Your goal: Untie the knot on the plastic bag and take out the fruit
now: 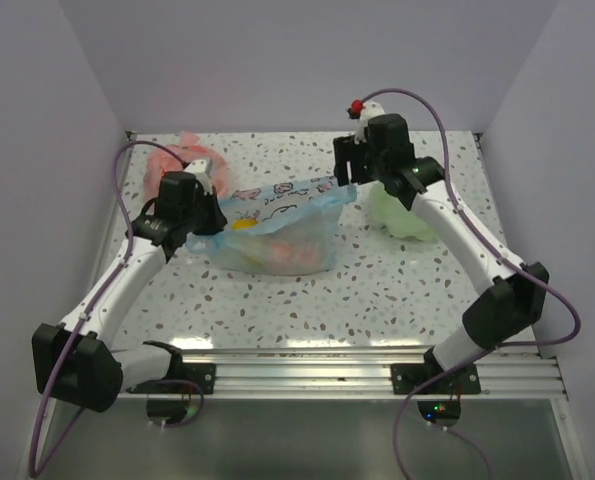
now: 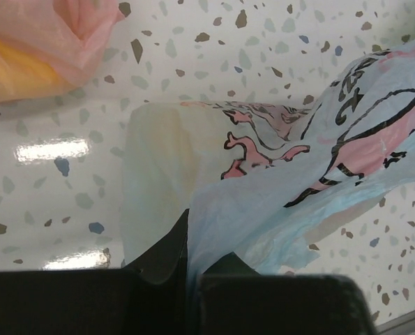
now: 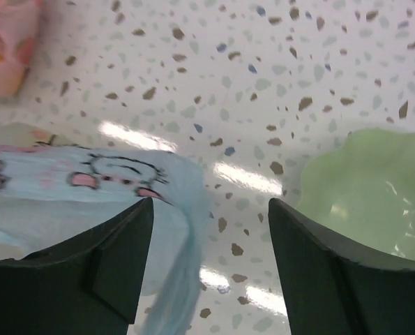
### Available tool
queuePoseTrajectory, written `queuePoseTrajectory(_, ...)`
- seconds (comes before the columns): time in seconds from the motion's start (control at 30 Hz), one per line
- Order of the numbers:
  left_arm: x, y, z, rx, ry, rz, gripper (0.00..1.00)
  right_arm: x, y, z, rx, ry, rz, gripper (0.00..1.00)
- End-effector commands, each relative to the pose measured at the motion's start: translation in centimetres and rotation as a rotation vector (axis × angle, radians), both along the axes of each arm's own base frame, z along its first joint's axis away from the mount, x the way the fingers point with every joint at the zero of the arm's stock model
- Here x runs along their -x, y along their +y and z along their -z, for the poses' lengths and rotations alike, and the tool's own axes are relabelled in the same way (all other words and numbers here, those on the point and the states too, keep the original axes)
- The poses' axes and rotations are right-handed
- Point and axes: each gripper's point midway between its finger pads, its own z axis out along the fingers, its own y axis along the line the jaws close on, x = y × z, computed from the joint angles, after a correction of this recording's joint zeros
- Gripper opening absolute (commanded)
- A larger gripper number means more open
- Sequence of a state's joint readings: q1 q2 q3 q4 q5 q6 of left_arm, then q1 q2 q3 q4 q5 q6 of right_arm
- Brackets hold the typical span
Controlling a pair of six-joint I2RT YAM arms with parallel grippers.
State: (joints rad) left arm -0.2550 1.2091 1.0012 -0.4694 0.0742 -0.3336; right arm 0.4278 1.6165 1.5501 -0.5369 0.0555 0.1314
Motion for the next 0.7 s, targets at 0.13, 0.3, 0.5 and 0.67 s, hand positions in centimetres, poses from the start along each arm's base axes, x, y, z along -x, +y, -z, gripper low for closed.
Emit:
queuePoseTrajectory(0.13,1.3,-2.0,-0.6,0.155,0.063,0.014,0.0,6.3,7.3,-11.9,-0.036,-0.293,-0.325,0.72)
queuePoseTrajectory(0.3,1.5,-2.0,-0.6,0.162,0.071,0.01,0.0,11.3,13.5,-9.8,-0.004,-0.282,-0.641,0.73)
queuePoseTrajectory(0.5,1.3,-2.2,-1.2,0.172,0.057,0.014,0.0,14.6,18.0,-2.8,0.081,-0.159,-0.9,0.73)
queuePoseTrajectory(0.67,1.1,-2.4,-1.5,0.176,0.054,0.019,0.0,13.6,18.6,1.7,0.185,-0.119,-0.948,0.73)
